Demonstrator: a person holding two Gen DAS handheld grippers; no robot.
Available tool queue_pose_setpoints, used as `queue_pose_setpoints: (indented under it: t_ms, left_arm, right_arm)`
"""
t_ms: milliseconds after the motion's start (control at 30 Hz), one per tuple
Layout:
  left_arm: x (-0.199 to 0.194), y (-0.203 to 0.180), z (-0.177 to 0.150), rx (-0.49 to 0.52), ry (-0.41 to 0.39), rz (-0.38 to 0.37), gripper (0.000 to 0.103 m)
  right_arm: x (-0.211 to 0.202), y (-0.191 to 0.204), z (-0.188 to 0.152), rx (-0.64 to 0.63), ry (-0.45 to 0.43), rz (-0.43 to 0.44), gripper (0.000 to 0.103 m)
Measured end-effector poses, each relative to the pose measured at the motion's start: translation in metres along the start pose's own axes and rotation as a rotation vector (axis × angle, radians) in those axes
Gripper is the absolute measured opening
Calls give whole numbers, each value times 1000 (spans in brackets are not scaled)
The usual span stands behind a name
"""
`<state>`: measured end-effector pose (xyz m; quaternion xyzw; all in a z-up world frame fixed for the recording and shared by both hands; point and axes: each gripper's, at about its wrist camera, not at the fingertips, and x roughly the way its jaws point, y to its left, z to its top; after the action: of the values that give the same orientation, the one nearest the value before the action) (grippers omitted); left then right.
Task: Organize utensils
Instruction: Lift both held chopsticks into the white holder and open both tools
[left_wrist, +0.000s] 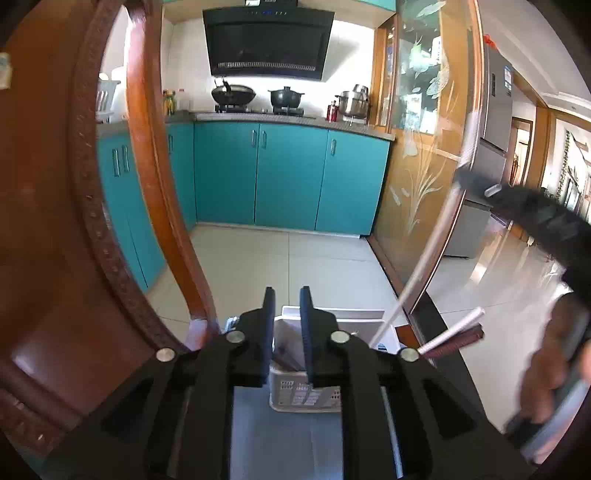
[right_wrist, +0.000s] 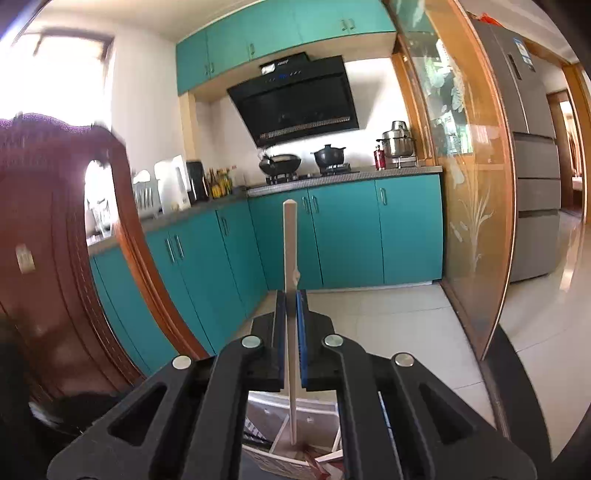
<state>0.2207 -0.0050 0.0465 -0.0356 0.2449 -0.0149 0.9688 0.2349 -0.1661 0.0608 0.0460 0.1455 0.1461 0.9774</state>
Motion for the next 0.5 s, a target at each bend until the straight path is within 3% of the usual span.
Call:
queue_pose_setpoints:
  t_ms: [100, 167, 233, 300, 367, 433, 500]
  left_arm:
    - [-27, -3, -10, 27, -42, 11, 34]
    - [-46, -6, -21, 42, -63, 17, 41]
    - [-66, -11, -38, 65, -84, 27, 47]
    - [-83, -15, -52, 88, -102, 38, 52]
    - [-104, -20, -69, 116, -131, 58, 59]
    - [-120, -22, -83, 130, -150, 74, 67]
    - [-139, -21, -98, 129, -170, 101, 76]
  right_arm:
    - [4, 6, -19, -35, 39, -5, 7]
    - [-2, 9, -25, -39, 46, -5, 15]
    - [-20, 13, -26, -50, 24, 7, 33]
    - [-47, 17, -24, -61, -18, 23, 41]
    - [-89, 22, -26, -85, -71, 59, 55]
    - [-135, 28, -39, -128, -125, 65, 81]
    - [-169, 30, -57, -170, -144, 54, 91]
